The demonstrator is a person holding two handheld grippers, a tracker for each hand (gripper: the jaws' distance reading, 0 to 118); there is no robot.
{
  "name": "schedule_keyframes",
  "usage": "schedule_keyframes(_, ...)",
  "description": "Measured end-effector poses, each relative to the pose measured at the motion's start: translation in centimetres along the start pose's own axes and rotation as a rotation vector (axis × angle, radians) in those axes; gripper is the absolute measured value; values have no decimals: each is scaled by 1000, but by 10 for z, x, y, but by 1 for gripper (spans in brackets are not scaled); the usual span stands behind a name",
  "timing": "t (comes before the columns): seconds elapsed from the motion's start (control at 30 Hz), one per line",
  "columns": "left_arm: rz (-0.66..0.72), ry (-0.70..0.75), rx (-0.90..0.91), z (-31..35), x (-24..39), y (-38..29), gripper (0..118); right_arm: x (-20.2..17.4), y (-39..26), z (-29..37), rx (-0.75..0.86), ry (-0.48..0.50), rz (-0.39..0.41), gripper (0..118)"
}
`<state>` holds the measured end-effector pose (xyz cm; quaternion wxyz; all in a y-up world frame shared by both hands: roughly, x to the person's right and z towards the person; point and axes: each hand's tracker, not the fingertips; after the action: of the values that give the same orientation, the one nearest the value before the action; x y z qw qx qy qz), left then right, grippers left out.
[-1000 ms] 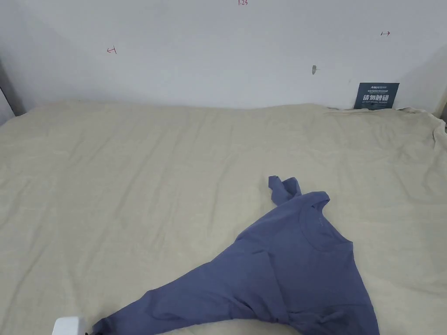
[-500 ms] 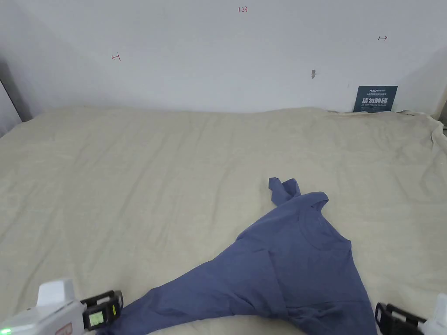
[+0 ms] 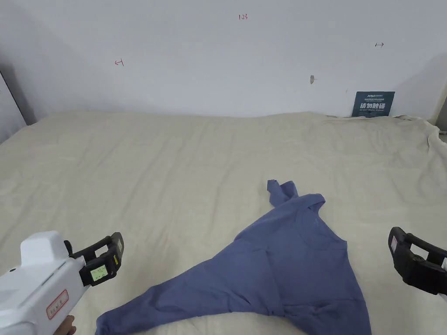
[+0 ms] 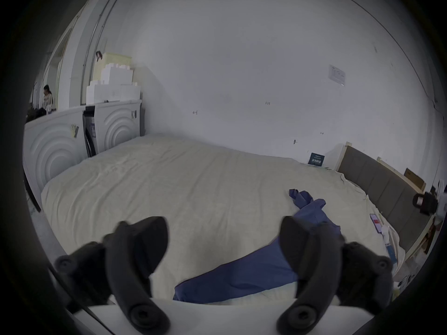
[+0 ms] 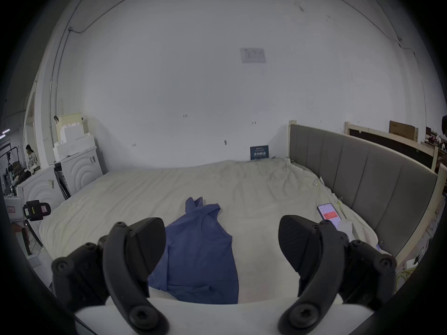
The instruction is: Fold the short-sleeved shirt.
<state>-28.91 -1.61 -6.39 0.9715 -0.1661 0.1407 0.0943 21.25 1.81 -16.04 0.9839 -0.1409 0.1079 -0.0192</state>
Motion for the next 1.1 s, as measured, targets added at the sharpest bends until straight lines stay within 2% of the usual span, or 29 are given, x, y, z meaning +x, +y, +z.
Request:
schedule_keyframes(0.03, -16, 2, 14, 3, 2, -3, 69, -1, -1, 3, 7, -2, 9, 73)
schedule_keyframes(0.07, -24, 5, 16, 4, 3, -5, 56, -1, -2, 4, 11, -5, 17, 51)
schedule_keyframes(0.13, -20, 4, 14, 7, 4, -10, 32, -2, -4, 8, 20, -2, 44, 17)
schedule_keyframes(0.17, -9, -6, 15, 8, 3, -13, 11, -2, -5, 9, 22, -1, 55, 0)
schedule_keyframes(0.2, 10, -22, -2, 8, 1, -14, 0, -2, -7, 9, 29, -3, 62, 0)
schedule_keyframes(0.3, 47, -44, -48, 8, -3, -21, 0, 3, -9, 8, 8, 29, 55, 0)
schedule_keyframes(1.1, 17, -21, -140, -9, -9, -31, 0, -1, -11, 1, -1, 23, 38, 0)
